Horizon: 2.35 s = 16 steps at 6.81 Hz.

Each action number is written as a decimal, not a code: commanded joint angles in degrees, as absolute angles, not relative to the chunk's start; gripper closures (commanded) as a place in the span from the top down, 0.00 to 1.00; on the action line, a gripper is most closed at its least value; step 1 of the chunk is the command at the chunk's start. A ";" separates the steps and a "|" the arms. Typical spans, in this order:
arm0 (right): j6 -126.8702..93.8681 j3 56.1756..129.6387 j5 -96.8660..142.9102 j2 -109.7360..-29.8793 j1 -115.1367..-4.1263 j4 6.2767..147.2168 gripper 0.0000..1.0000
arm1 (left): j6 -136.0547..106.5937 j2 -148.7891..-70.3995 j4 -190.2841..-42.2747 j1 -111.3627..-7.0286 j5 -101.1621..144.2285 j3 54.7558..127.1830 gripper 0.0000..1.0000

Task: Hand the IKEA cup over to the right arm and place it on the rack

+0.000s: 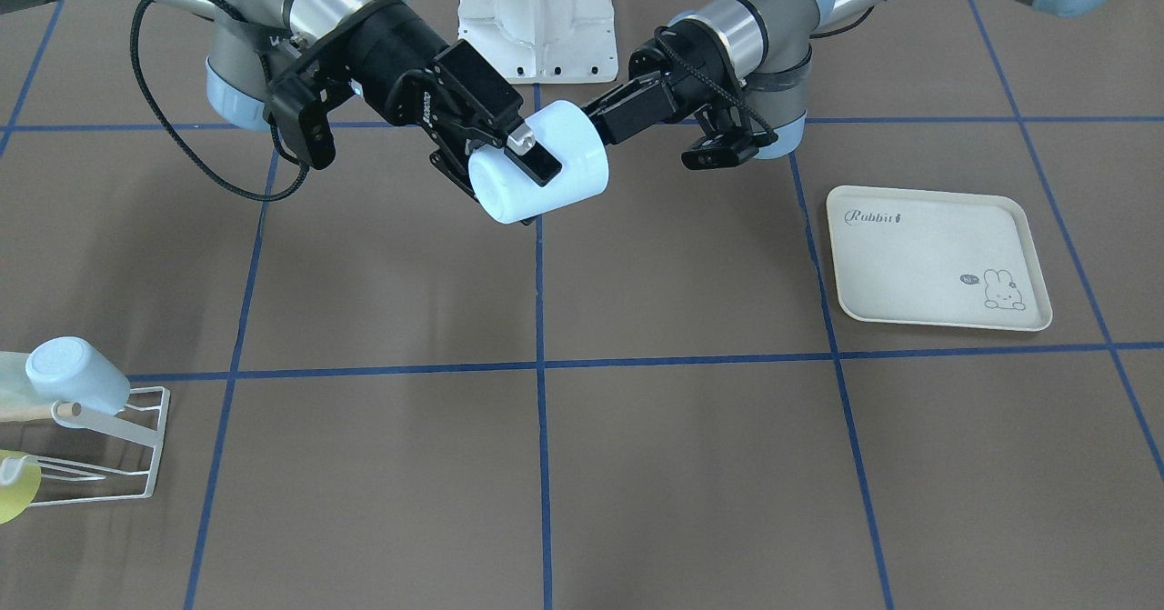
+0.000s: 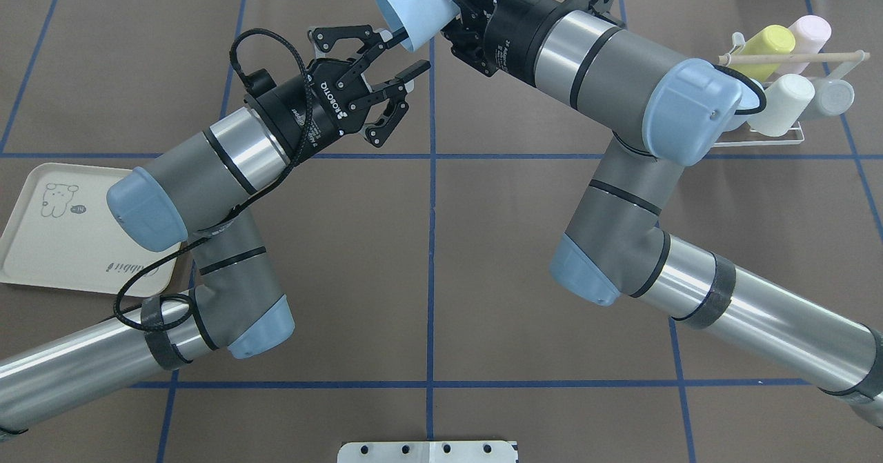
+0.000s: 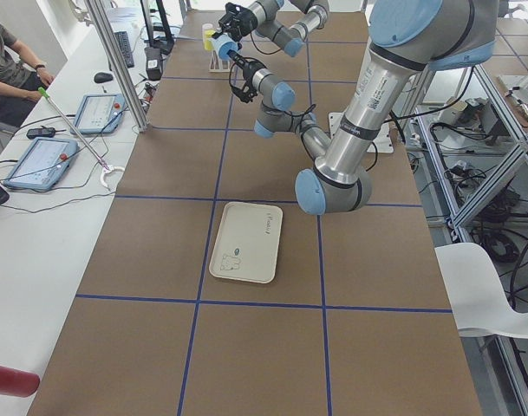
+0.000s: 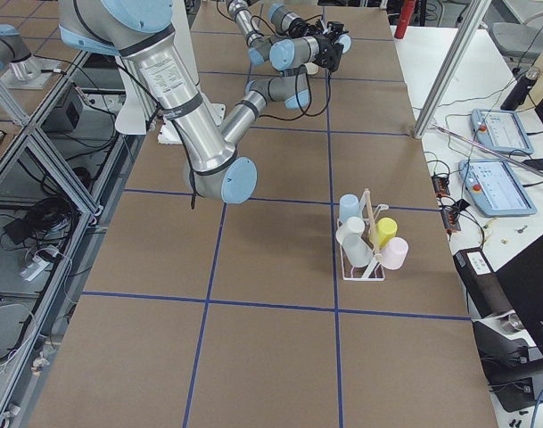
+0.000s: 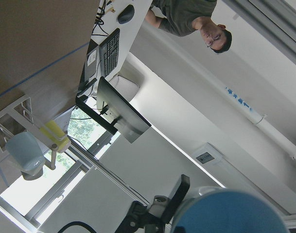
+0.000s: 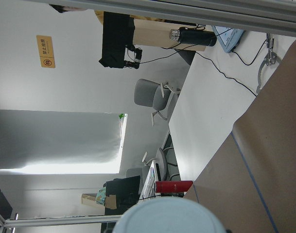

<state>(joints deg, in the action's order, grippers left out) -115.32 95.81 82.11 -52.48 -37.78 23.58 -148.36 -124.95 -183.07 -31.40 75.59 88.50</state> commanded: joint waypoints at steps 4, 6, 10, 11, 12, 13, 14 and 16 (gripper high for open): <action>-115.05 95.45 82.09 -53.52 -41.73 23.20 0.00 | -142.66 -119.03 -184.57 -31.90 76.20 92.88 1.00; -110.26 95.36 82.18 -57.02 -45.86 23.55 0.00 | -135.49 -111.67 -184.40 -32.17 76.90 99.19 1.00; -82.36 95.98 70.66 -67.41 -50.98 41.67 0.00 | -124.84 -101.53 -182.72 -35.24 82.61 103.27 1.00; -78.18 95.80 68.05 -68.46 -51.24 44.62 0.00 | -124.37 -98.99 -182.64 -36.03 82.88 103.71 1.00; -74.57 95.37 64.37 -70.47 -51.15 45.61 0.00 | -119.41 -96.96 -182.55 -36.99 84.71 103.97 1.00; -69.31 94.75 59.64 -71.71 -51.15 46.92 0.00 | -115.79 -95.03 -182.11 -37.61 85.34 104.24 1.00; -67.52 94.49 57.24 -74.24 -51.15 48.15 0.00 | -114.10 -92.57 -182.11 -38.57 86.39 104.50 1.00; -60.66 93.87 54.50 -77.08 -51.15 48.16 0.00 | -110.66 -89.92 -182.11 -38.94 87.45 105.64 1.00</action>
